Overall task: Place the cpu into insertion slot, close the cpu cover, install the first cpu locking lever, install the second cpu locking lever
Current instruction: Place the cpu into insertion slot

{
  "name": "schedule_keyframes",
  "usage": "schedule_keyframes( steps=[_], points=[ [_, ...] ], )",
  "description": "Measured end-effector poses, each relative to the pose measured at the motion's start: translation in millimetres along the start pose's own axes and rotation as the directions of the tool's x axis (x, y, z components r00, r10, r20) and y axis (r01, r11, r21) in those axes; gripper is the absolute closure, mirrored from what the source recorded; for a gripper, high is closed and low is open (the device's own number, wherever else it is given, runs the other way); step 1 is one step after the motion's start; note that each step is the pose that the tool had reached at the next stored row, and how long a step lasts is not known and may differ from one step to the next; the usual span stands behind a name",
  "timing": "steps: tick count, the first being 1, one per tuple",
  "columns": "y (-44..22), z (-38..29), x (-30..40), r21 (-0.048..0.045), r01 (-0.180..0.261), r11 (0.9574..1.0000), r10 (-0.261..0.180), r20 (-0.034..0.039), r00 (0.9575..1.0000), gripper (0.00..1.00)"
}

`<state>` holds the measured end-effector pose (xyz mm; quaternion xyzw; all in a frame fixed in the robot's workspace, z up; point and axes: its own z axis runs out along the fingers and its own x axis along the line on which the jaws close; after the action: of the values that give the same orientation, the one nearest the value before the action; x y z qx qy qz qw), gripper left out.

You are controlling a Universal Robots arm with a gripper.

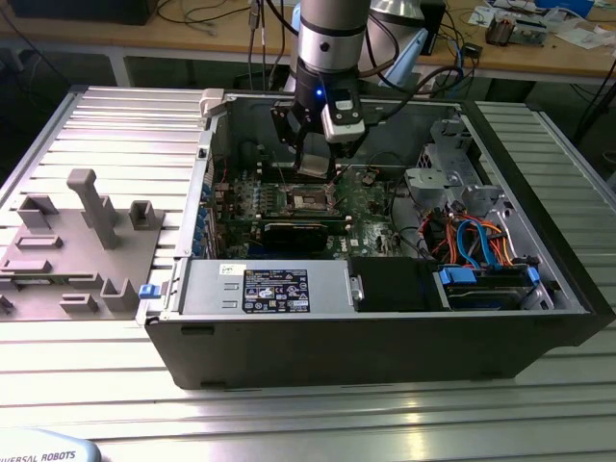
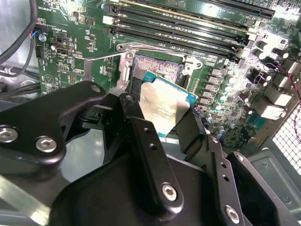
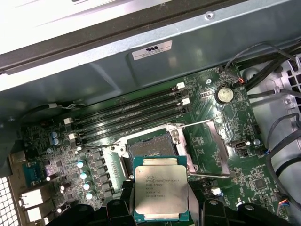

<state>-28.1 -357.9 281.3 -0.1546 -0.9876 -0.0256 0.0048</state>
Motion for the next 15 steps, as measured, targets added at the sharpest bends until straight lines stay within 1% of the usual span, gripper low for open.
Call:
schedule_keyframes(
  steps=[15],
  points=[
    [0.0,0.2,0.0,-0.0007,-0.039,0.9992,0.039,0.0018,0.9992,0.46]
  ],
)
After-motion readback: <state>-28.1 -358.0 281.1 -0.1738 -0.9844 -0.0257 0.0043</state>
